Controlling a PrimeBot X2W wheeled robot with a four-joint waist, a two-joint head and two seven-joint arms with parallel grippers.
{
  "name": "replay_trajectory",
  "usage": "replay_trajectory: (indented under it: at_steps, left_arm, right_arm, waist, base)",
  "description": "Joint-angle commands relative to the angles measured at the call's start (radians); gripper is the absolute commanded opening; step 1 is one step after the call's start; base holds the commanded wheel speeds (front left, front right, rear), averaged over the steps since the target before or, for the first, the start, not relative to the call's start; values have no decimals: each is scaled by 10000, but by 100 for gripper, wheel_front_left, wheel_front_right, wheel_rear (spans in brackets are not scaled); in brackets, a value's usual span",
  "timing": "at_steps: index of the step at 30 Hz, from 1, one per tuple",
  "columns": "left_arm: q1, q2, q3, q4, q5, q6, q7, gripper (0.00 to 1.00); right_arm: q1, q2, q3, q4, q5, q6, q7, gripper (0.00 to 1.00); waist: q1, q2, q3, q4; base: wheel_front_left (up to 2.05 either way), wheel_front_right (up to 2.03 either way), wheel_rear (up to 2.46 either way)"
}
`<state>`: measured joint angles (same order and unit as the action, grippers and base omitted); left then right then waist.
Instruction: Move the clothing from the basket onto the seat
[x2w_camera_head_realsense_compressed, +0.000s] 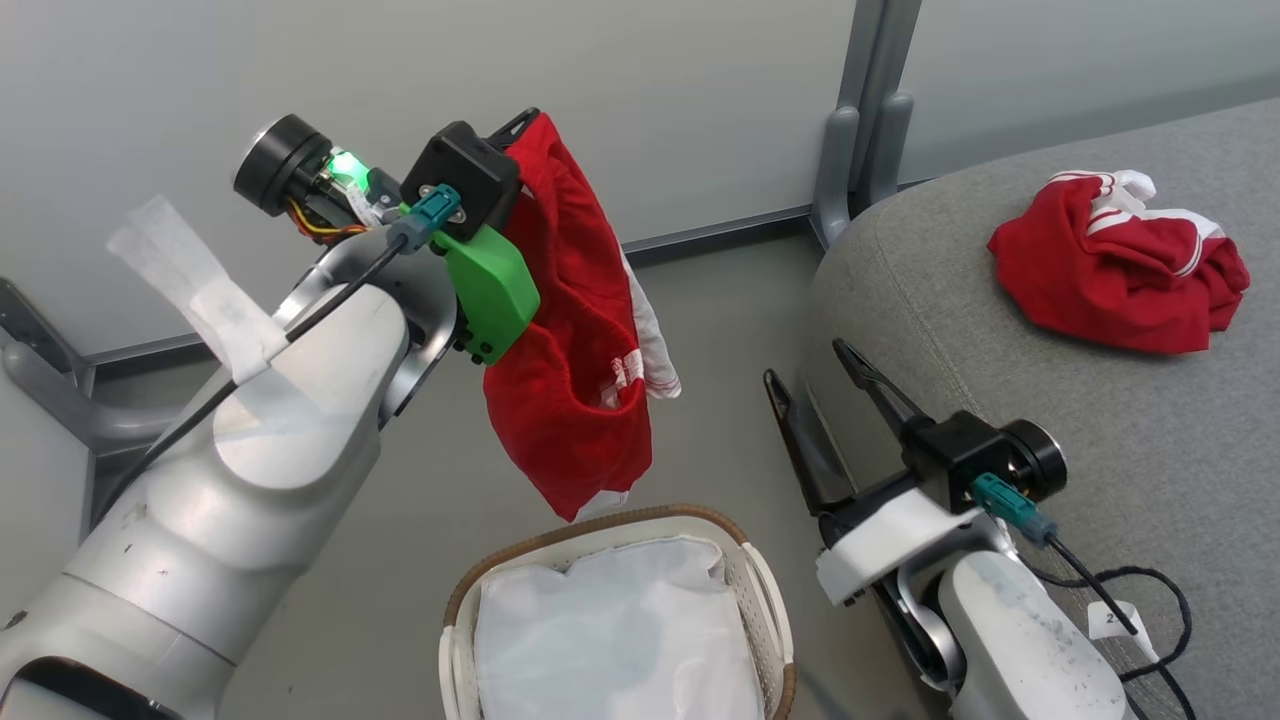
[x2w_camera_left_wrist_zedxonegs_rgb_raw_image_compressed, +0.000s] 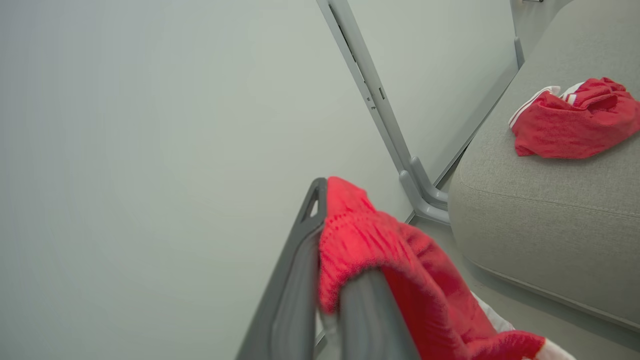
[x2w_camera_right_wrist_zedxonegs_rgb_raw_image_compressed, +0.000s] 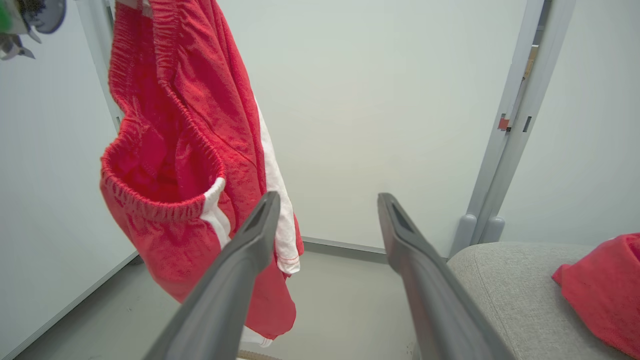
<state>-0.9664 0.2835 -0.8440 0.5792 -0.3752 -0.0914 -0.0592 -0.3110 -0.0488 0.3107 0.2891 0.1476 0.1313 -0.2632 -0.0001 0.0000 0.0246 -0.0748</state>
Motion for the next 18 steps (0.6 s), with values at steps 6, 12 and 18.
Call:
replay_trajectory:
  at_steps: [6,12,18]
  left_arm:
    - [-295,-166,-143,-489,-82,58,186,0]
    - [-313,-439,-398,-1024,-87,17,296,0]
    - [-237,-616,-685,-1666,-82,-36,419,0]
  right_arm:
    - [-981,-33,987,102,589,-11,-24,100]
    - [-1826,-34,1734,834,939,-11,-22,100]
    - [-2563,-34,2315,2318,926,-11,-22,100]
  waist:
    - [1,0,-78,167]
    - [1,0,-156,498]
    - [1,0,-242,822]
  base:
    - [0,0,0]
    - [0,0,0]
    - [0,0,0]
